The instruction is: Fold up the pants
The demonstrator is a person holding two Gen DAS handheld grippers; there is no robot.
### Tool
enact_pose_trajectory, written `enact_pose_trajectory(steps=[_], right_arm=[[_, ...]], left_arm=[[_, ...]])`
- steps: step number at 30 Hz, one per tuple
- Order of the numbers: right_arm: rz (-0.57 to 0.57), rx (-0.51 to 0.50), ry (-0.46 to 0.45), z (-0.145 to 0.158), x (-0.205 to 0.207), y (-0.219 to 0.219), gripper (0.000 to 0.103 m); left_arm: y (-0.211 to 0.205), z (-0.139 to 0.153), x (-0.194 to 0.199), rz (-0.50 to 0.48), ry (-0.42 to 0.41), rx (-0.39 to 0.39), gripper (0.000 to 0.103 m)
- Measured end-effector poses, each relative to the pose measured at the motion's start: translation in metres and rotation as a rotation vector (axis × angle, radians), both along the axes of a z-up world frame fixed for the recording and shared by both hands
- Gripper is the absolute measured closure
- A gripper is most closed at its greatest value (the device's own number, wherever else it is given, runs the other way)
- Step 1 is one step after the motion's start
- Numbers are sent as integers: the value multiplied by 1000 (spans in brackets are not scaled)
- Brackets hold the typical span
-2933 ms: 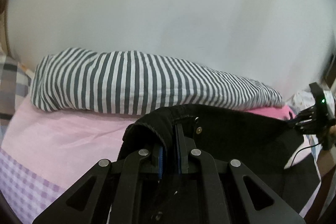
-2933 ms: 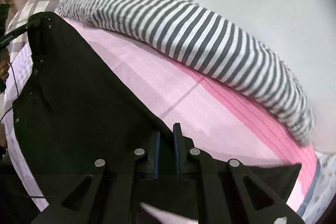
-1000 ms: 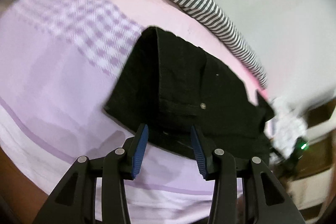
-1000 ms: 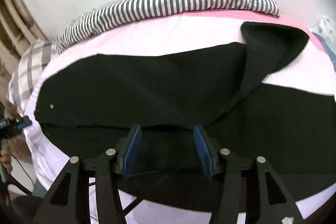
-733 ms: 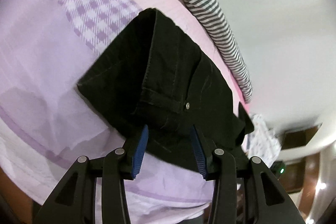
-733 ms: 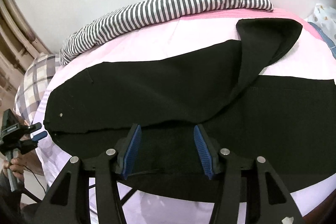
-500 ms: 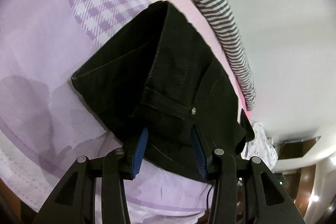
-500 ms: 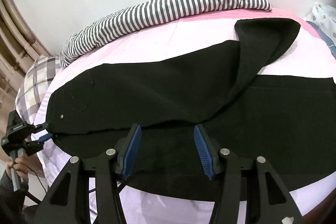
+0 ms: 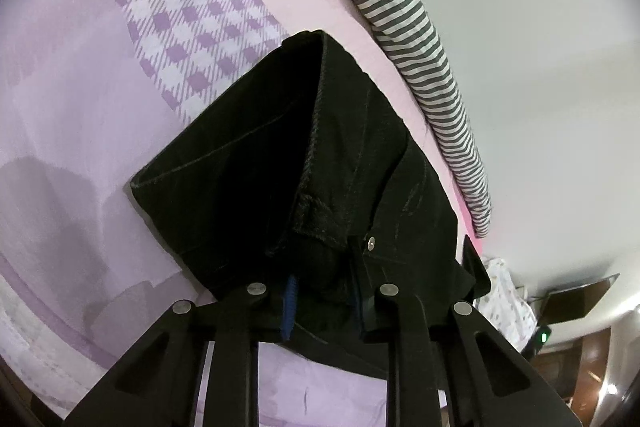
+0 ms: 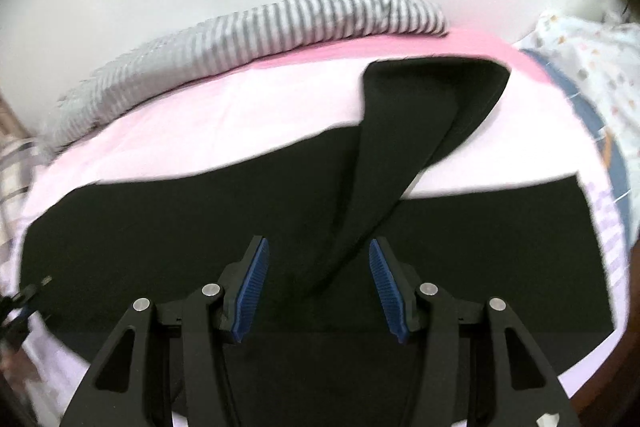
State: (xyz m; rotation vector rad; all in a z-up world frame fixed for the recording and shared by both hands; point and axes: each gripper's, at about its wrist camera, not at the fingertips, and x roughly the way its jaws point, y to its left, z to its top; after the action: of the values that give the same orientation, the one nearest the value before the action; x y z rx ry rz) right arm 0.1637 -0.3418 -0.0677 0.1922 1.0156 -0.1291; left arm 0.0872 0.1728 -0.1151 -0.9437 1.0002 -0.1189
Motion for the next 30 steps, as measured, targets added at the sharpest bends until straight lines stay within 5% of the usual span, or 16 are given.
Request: enact_pose_trajectory(steps=[4, 15, 16, 18, 24, 30], right_arm=[[-33, -83, 35, -6, 38, -7, 69], [-148, -293, 183, -39, 94, -19, 73], [-145, -300, 191, -41, 97, -19, 81], [-140, -286, 205, -41, 98, -23, 98], [-185, -230, 145, -16, 71, -40, 101], [-299, -49, 105, 3, 15, -84, 101]], left_arm=[[2, -1, 2, -2, 7, -2, 81], [5, 1, 5, -10, 22, 11, 81], [5, 1, 5, -10, 24, 12, 81], [5, 2, 5, -9, 25, 11, 81], [7, 7, 9, -17, 16, 25, 82], [12, 16, 14, -37, 0, 40, 83]])
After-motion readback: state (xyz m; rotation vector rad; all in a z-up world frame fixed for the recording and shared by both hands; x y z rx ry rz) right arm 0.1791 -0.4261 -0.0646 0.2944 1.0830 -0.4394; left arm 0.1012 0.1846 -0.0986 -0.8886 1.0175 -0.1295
